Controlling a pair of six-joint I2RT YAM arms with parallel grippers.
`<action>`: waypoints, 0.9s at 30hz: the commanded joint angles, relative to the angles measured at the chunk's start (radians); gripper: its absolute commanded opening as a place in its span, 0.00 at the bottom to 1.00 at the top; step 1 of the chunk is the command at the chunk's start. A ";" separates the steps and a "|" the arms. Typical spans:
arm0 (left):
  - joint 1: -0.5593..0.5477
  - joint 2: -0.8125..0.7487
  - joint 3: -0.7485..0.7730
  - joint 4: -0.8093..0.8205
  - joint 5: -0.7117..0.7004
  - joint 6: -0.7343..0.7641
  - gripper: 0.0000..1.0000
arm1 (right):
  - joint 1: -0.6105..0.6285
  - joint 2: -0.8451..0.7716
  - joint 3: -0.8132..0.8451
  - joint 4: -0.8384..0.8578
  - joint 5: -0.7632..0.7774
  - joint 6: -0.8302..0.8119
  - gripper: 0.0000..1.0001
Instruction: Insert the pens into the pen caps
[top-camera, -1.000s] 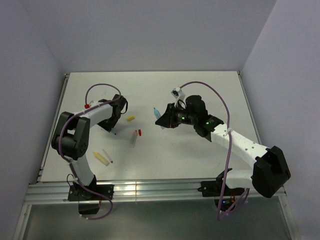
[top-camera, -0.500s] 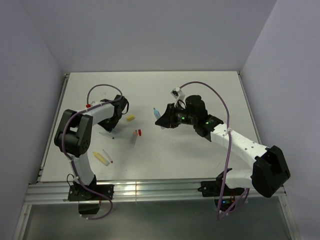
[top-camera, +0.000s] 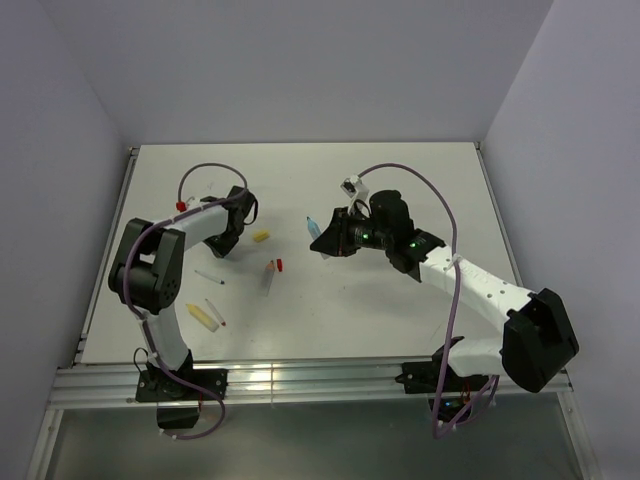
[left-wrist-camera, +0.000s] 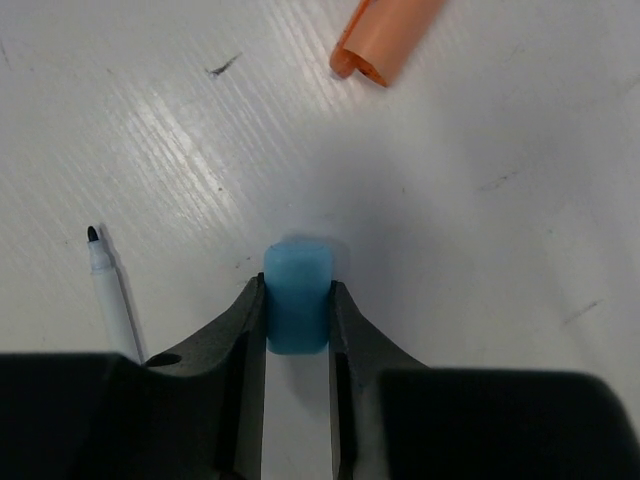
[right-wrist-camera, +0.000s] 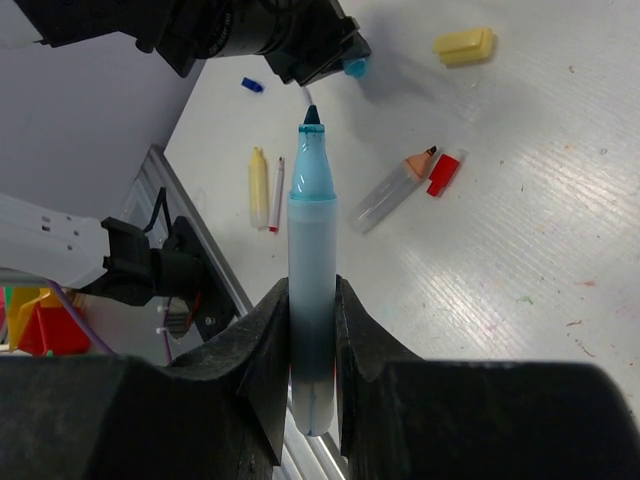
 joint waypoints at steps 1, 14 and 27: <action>-0.001 -0.089 0.050 0.051 0.059 0.124 0.00 | -0.006 0.013 -0.004 0.045 -0.035 -0.001 0.00; -0.080 -0.396 0.185 0.183 0.258 0.489 0.00 | 0.035 0.065 0.008 0.197 -0.095 0.128 0.00; -0.238 -0.468 0.291 0.272 0.252 0.599 0.00 | 0.127 0.120 0.156 0.196 0.019 0.156 0.00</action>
